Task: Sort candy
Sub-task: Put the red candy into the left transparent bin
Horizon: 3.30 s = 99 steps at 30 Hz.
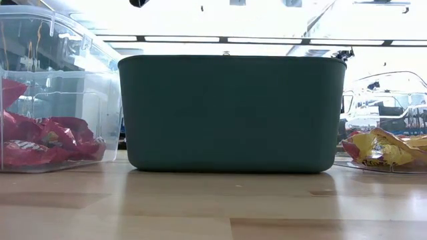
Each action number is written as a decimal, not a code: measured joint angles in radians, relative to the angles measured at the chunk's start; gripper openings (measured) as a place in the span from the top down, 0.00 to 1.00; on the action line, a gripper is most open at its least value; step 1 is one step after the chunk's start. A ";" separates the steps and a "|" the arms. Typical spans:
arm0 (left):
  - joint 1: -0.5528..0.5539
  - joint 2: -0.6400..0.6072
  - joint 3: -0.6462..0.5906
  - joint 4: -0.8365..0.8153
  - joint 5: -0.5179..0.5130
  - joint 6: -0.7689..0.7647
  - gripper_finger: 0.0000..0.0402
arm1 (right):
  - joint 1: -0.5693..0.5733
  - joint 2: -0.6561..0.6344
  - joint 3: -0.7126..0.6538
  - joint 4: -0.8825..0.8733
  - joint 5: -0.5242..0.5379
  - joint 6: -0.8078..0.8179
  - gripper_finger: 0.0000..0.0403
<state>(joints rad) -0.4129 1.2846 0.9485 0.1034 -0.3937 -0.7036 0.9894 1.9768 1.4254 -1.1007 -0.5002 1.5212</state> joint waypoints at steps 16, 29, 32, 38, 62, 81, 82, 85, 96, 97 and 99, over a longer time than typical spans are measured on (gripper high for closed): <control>0.000 0.000 0.000 0.000 0.007 -0.026 0.53 | 0.048 0.181 0.004 -0.030 -0.062 -0.086 0.43; 0.000 0.000 0.000 0.000 0.035 -0.026 0.53 | 0.068 0.159 -0.001 0.000 -0.003 -0.057 0.96; 0.000 0.000 0.000 0.000 0.037 -0.026 0.53 | 0.063 0.092 -0.004 -0.037 0.119 -0.031 0.99; 0.000 0.000 0.000 0.000 0.036 -0.006 0.53 | 0.044 -0.101 -0.003 -0.025 0.421 -0.011 1.00; 0.000 -0.023 0.003 0.027 0.133 -0.049 0.53 | -0.388 -0.281 -0.001 0.731 0.777 -1.129 1.00; 0.000 -0.366 0.074 0.026 -0.232 0.376 0.53 | -0.712 -0.162 0.001 1.378 0.626 -1.416 1.00; 0.000 -0.369 0.073 0.018 -0.232 0.381 0.53 | -0.722 -0.148 0.001 1.404 0.622 -1.415 1.00; 0.000 -0.367 0.073 0.012 -0.229 0.401 0.53 | -0.744 -0.104 0.001 1.479 0.619 -1.401 1.00; 0.000 -0.355 0.072 -0.031 -0.228 0.392 0.53 | -0.814 0.035 0.001 1.681 0.550 -1.263 1.00; 0.000 -0.354 0.072 -0.031 -0.229 0.392 0.53 | -0.816 0.042 0.001 1.695 0.549 -1.251 1.00; 0.000 -0.355 0.072 -0.030 -0.229 0.392 0.53 | -0.820 0.054 0.001 1.714 0.549 -1.242 1.00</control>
<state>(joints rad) -0.4129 0.9296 1.0203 0.0732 -0.6223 -0.3119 0.1698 2.0313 1.4264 0.6134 0.0486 0.2794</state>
